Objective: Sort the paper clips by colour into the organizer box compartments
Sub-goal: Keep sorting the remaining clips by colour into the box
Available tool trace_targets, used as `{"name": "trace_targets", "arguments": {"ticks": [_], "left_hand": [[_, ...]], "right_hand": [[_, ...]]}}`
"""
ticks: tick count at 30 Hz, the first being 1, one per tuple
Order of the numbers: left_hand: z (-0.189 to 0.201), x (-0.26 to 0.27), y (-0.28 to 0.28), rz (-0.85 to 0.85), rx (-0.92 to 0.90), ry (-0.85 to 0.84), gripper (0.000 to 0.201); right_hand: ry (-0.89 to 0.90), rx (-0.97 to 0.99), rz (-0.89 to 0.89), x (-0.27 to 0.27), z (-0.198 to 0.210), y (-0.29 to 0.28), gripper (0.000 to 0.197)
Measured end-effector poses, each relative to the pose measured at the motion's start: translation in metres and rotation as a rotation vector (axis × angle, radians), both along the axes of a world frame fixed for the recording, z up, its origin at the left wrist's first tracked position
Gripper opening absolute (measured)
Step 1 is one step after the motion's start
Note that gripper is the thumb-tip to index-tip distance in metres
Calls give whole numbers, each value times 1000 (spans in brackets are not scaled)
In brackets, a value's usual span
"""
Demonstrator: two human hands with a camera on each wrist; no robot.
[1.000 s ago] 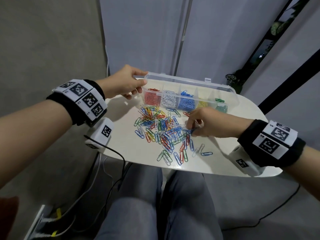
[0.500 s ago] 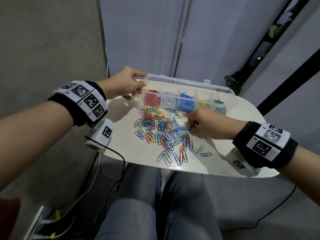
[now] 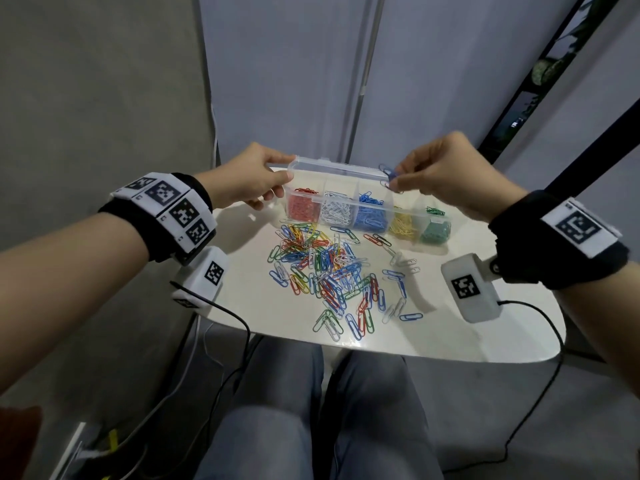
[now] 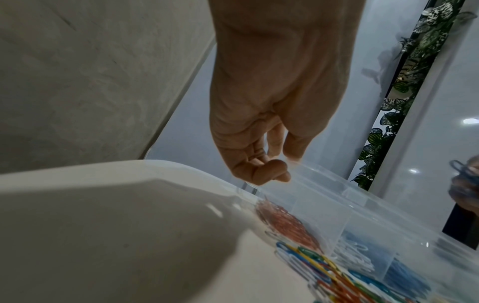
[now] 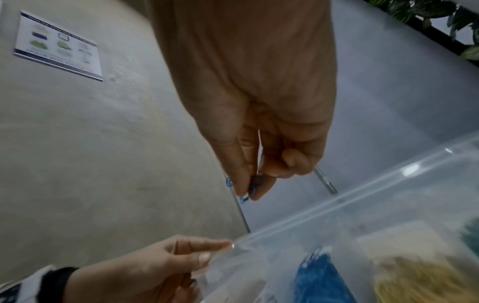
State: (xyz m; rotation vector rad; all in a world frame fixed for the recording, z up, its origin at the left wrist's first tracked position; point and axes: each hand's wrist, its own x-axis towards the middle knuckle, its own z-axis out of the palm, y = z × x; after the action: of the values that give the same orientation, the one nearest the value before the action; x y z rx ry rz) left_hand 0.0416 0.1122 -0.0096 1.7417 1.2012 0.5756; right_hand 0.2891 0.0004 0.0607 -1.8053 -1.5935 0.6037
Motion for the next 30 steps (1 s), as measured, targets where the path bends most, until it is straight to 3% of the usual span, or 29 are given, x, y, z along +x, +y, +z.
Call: {"name": "trace_targets", "arguments": {"ticks": [9, 13, 19, 23, 30], "left_hand": [[0, 0, 0, 2, -4, 0, 48], [0, -1, 1, 0, -5, 3, 48], [1, -1, 2, -7, -4, 9, 48], [0, -1, 2, -7, -8, 4, 47], [0, -1, 2, 0, -6, 12, 48]], "right_hand": [[-95, 11, -80, 4, -14, 21, 23], [-211, -38, 174, 6, -10, -9, 14], [-509, -223, 486, 13, -44, -47, 35], [-545, -318, 435, 15, -57, -50, 41], [-489, -310, 387, 9, -67, -41, 20]]}}
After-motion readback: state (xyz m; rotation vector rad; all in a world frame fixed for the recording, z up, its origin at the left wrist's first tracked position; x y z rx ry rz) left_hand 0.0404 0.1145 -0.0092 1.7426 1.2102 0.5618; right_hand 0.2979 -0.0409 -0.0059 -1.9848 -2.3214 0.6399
